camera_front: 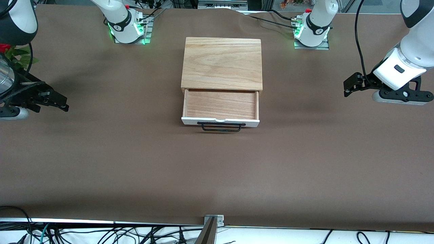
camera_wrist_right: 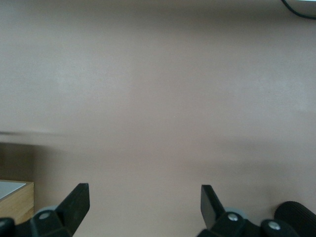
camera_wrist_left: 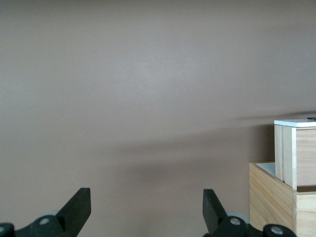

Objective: Close drawer with both arms simultaneously

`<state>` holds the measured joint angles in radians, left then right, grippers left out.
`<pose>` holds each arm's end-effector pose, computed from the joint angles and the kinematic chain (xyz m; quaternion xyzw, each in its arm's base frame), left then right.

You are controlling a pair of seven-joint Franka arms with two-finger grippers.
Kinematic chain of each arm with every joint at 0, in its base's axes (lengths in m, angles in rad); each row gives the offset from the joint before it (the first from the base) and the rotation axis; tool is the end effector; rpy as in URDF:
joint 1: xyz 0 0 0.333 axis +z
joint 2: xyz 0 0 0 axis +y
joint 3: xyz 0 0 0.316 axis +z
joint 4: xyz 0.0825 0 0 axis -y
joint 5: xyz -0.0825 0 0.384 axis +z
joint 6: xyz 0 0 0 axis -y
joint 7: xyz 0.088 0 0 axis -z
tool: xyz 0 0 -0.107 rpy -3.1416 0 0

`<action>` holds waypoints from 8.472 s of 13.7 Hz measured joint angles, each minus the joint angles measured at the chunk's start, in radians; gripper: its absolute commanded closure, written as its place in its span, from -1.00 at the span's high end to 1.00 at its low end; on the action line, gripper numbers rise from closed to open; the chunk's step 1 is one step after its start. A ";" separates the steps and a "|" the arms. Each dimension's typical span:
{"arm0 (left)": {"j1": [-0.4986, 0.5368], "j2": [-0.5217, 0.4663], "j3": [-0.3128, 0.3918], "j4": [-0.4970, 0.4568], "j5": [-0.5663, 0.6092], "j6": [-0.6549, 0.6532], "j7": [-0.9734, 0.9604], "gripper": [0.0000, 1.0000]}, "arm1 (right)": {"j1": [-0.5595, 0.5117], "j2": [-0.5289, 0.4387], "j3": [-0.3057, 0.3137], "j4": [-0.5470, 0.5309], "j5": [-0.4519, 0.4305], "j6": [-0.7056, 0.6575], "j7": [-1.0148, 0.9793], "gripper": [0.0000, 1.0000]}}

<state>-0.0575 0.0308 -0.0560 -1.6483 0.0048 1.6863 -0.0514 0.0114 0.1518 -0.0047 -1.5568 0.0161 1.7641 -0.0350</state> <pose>0.5680 -0.0638 0.5805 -0.9995 0.0313 -0.0037 0.0012 0.6148 0.0057 0.5599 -0.9994 -0.0196 -0.0279 0.0072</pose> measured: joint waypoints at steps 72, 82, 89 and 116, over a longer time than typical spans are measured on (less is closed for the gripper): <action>-0.089 0.241 -0.055 0.126 -0.113 0.092 -0.001 1.00 | 0.173 0.196 0.018 0.002 0.166 0.231 0.020 1.00; -0.228 0.491 -0.065 0.143 -0.303 0.467 -0.002 1.00 | 0.377 0.401 0.021 0.043 0.410 0.529 0.026 1.00; -0.274 0.589 -0.070 0.145 -0.426 0.490 0.000 1.00 | 0.409 0.501 0.055 0.101 0.520 0.522 0.025 1.00; -0.284 0.608 -0.097 0.140 -0.454 0.192 -0.008 1.00 | 0.436 0.534 0.115 0.108 0.530 0.172 0.067 1.00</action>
<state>-0.3418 0.6389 -0.1526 -1.5083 -0.4489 1.8786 -0.0593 0.4476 0.6856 0.1105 -1.4484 0.5458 1.9361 0.0319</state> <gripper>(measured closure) 0.000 0.000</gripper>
